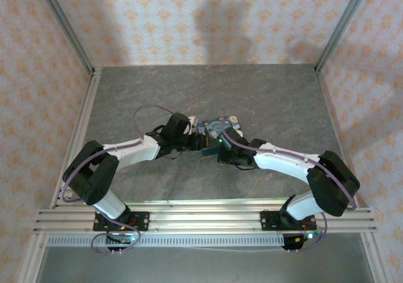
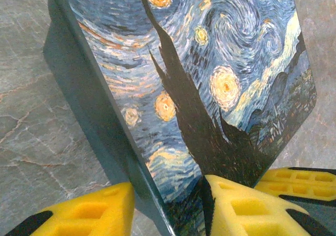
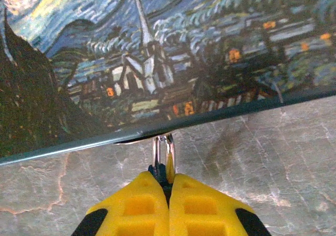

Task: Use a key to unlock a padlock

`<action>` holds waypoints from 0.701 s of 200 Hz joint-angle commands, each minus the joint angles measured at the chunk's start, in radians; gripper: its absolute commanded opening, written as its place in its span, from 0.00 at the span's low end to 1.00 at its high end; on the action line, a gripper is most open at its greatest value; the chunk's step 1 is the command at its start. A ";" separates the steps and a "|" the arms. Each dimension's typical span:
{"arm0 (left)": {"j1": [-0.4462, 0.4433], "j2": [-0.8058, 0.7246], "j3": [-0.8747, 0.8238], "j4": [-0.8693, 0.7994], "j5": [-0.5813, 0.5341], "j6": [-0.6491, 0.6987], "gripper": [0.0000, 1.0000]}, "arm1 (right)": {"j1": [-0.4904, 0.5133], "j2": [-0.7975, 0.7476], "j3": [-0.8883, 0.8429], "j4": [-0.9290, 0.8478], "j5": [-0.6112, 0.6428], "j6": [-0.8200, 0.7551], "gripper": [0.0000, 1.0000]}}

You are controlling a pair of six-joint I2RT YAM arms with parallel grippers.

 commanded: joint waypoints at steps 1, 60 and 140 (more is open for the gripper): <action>-0.002 -0.094 -0.033 -0.026 -0.042 0.051 0.39 | -0.001 -0.002 0.032 -0.009 -0.007 0.105 0.00; -0.035 -0.356 -0.283 0.069 -0.087 0.031 0.41 | -0.001 0.020 0.056 -0.051 -0.008 0.293 0.00; -0.247 -0.232 -0.372 0.414 -0.174 0.121 0.40 | 0.012 0.087 0.147 -0.132 -0.033 0.420 0.00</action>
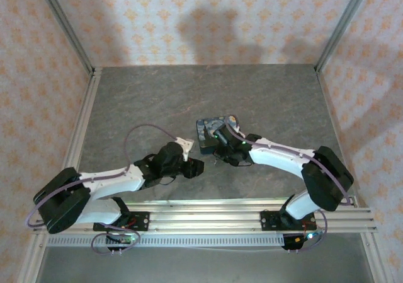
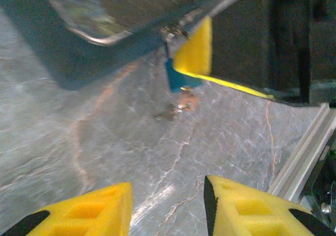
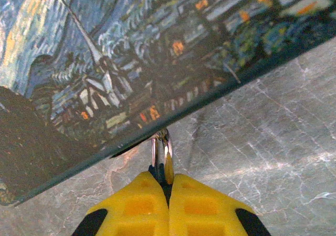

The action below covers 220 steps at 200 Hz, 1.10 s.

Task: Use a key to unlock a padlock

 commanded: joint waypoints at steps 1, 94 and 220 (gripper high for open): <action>-0.022 0.065 -0.011 0.207 -0.061 0.067 0.40 | 0.011 0.018 0.052 -0.071 0.003 0.057 0.00; -0.034 0.153 0.010 0.335 -0.092 0.258 0.37 | 0.043 0.136 0.185 -0.200 -0.035 0.204 0.00; -0.035 0.236 -0.018 0.374 -0.077 0.321 0.35 | 0.044 0.149 0.213 -0.230 -0.049 0.233 0.00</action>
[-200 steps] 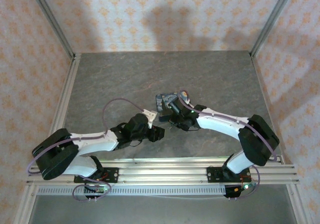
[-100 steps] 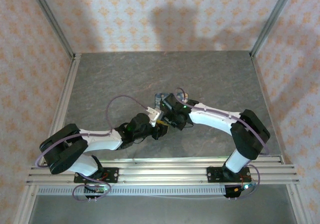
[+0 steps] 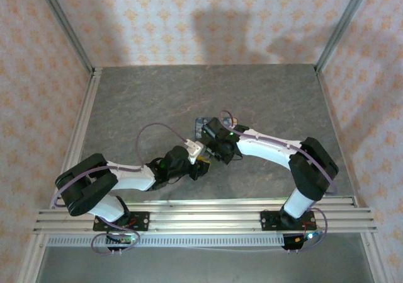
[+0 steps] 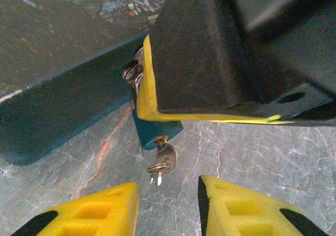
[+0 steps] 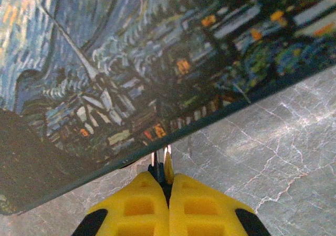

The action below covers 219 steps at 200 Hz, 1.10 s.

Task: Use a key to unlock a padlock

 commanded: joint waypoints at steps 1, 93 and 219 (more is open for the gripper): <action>-0.011 0.032 0.026 0.037 0.003 0.037 0.35 | 0.009 0.013 0.019 -0.058 -0.020 0.022 0.00; -0.010 0.089 0.092 0.048 0.018 0.050 0.32 | 0.011 0.019 0.021 -0.059 -0.031 0.032 0.00; -0.011 0.046 -0.020 0.171 0.017 0.108 0.29 | -0.002 -0.009 -0.005 -0.053 -0.014 0.066 0.00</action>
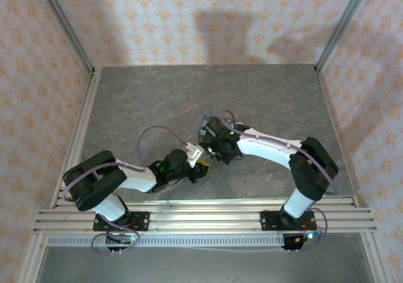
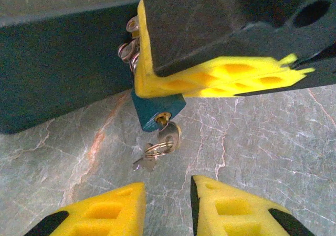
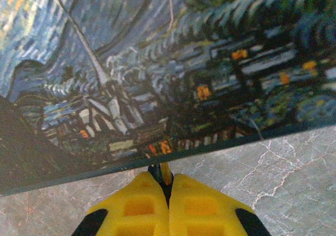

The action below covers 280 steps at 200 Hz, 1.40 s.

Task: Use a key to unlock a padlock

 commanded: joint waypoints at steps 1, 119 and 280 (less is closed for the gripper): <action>-0.011 -0.018 0.033 0.029 -0.012 0.044 0.29 | 0.006 -0.010 -0.010 -0.031 -0.008 0.021 0.00; -0.011 0.121 0.139 0.027 0.000 0.043 0.04 | 0.006 -0.006 -0.019 -0.008 -0.036 0.045 0.00; -0.002 0.121 0.098 0.037 -0.101 -0.093 0.00 | 0.006 -0.155 -0.046 -0.102 0.072 0.043 0.48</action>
